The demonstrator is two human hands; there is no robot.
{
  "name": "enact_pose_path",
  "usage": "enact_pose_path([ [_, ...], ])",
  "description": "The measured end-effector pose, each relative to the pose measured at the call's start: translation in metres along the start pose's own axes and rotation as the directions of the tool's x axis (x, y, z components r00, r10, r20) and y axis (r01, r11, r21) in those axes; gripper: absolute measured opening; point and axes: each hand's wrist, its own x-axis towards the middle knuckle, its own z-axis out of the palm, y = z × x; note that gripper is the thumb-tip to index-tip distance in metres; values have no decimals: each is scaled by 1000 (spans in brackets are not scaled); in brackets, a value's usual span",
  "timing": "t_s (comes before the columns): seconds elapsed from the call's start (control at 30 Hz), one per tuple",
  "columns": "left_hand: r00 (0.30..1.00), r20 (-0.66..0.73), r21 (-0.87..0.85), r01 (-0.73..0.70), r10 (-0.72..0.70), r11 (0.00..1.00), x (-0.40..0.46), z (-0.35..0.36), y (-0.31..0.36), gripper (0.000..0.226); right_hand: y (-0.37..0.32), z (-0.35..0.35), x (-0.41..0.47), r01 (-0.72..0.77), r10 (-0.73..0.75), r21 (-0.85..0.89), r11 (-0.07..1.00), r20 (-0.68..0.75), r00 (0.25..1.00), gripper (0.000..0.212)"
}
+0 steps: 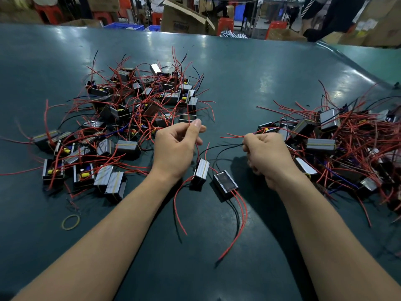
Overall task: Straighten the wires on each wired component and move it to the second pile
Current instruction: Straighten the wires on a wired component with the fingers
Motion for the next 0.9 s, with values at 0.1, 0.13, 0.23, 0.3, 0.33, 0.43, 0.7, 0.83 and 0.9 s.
enact_pose_path([
  [0.1, 1000, -18, -14, 6, -6, 1000, 0, -1, 1, 26, 3, -1, 2, 12, -13, -50, 999, -28, 1000, 33],
  [0.13, 1000, -23, -14, 4, -4, 1000, -1, -1, 2, 27, 3, -2, 2, 7, -8, -28, 1000, -35, 999, 33],
  [0.23, 1000, -16, -8, -2, 2, 1000, -1, -2, 2, 26, -1, -3, 2, -10, 13, 75, 997, -43, 999, 33],
  [0.3, 1000, 7, -2, -9, 9, 1000, -1, -2, 1, 26, -3, -2, 1, -26, 29, 148, 989, -20, 999, 35],
  [0.33, 1000, 27, -3, -11, 11, 1000, -1, -2, 1, 27, -4, -1, 0, -40, 41, 179, 983, 2, 999, 36],
  [0.43, 995, 101, -17, -19, 20, 1000, -4, -1, 2, 28, -7, 0, -1, -90, 79, 224, 970, 56, 995, 36],
  [0.7, 978, 200, -42, -50, 57, 998, -8, -1, 3, 16, -8, -6, -1, -268, 180, 348, 899, 264, 947, 36],
  [0.83, 982, 187, -53, 5, 5, 999, -7, 1, 1, 18, -3, -6, -2, 5, -5, 84, 996, 7, 1000, 46],
  [0.9, 986, 165, -23, 12, -8, 1000, -4, 0, 0, 18, -2, -6, -1, 202, -220, -115, 973, -175, 960, 50],
])
